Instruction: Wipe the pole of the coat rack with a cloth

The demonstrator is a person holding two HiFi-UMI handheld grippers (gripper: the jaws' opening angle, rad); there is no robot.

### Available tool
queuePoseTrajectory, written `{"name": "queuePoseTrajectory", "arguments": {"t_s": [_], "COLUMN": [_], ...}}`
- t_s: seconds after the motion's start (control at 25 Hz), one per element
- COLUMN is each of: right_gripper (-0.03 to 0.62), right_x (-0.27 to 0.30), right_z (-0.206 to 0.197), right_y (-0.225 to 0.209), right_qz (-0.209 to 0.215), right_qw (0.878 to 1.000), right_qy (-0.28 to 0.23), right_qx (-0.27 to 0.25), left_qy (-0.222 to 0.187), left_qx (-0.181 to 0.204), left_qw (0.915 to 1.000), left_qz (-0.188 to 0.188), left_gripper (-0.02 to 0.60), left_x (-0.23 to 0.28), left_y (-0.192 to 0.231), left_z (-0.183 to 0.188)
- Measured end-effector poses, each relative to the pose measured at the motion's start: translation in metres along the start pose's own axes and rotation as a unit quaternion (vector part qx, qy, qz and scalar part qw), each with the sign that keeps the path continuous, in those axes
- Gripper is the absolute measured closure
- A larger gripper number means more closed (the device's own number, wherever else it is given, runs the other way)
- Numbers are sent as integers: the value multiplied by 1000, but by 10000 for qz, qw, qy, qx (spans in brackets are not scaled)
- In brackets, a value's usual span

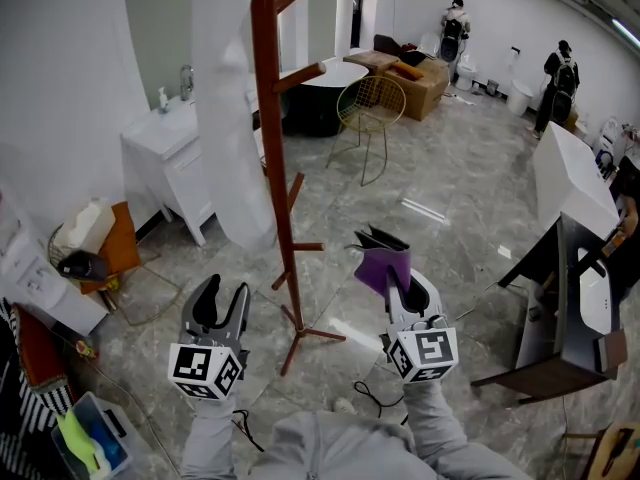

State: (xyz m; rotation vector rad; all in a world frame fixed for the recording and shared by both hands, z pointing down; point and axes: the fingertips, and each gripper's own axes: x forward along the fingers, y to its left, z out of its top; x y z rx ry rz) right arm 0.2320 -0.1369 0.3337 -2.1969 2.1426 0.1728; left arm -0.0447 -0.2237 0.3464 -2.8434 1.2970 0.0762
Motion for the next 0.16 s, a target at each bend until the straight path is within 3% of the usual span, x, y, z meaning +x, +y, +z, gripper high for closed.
{"name": "queuePoseTrajectory", "arguments": {"t_s": [0.16], "right_gripper": [542], "right_x": [0], "right_z": [-2], "right_y": [1], "right_qz": [1], "right_qw": [10000], "right_qy": [2], "right_qx": [-17], "left_qy": [-12], "left_qx": [8], "left_qw": [10000], "left_qz": [3], "left_gripper": [351], "left_x": [-1], "left_y": [1], "left_z": [-1]}}
